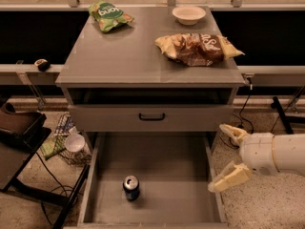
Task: Pick pepsi can from middle drawer and place on counter
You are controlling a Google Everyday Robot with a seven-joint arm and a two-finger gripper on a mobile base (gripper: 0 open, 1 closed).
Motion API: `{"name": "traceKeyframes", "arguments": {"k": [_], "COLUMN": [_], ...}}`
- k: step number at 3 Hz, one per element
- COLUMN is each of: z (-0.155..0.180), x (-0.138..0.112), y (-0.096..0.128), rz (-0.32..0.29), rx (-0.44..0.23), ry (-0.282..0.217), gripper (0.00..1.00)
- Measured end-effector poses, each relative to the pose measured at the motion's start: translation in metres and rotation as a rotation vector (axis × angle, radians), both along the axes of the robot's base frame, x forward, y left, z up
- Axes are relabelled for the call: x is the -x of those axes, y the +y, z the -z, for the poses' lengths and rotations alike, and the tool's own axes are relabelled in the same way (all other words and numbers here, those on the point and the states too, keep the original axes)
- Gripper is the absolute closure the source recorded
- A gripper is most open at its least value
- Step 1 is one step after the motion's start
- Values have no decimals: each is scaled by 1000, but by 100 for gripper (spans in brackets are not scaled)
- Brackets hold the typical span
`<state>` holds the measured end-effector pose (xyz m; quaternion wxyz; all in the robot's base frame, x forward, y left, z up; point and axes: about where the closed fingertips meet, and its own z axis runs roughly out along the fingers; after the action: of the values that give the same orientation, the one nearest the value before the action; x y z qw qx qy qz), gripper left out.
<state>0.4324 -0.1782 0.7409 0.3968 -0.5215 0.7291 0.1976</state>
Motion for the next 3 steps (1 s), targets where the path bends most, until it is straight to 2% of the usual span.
{"name": "traceKeyframes", "arguments": {"k": [1,3], "z": [18,37], "x": [-20,-24], "y": [11,17], "rz": [-23,-28], "rx": [-104,-141], "ry": [-36,-28], "gripper": [0,0]}}
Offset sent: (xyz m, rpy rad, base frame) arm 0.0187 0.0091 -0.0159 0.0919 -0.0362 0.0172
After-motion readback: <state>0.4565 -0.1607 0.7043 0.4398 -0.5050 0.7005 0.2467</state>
